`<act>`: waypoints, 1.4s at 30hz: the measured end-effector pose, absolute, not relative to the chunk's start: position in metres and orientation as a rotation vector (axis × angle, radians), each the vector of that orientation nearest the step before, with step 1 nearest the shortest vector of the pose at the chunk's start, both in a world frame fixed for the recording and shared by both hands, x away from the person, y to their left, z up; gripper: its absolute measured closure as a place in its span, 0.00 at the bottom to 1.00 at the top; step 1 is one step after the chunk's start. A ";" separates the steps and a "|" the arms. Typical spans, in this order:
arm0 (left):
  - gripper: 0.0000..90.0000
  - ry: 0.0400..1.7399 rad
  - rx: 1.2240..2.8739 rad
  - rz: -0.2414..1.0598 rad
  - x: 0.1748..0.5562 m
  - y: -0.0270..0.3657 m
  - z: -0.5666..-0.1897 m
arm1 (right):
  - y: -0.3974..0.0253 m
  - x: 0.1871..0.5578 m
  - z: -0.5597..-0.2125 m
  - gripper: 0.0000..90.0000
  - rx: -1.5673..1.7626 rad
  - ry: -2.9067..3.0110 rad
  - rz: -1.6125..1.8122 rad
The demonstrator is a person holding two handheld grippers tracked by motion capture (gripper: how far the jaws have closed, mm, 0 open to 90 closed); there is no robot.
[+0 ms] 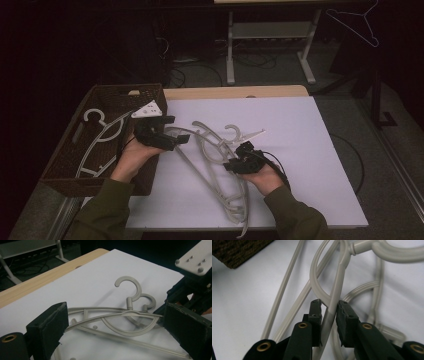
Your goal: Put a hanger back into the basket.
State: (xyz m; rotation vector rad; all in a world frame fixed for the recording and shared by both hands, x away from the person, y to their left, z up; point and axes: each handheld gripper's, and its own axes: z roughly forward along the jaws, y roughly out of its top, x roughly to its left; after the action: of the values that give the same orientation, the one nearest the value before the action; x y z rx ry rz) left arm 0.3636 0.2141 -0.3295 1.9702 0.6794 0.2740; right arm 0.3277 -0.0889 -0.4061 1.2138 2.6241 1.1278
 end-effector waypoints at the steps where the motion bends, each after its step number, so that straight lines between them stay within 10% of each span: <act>1: 0.07 0.680 1.972 0.275 0.364 0.214 -0.329 | -0.093 0.329 -0.404 0.84 1.214 2.614 1.151; 42: 0.23 0.499 2.291 0.421 0.374 0.135 -0.362 | -0.193 0.333 -0.362 0.89 0.956 2.569 1.417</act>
State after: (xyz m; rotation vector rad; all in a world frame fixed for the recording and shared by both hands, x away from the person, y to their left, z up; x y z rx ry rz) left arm 0.3737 0.1347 -0.3623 2.2914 0.4991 0.4211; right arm 0.3331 -0.1926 -0.3623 0.9560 2.5689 1.4174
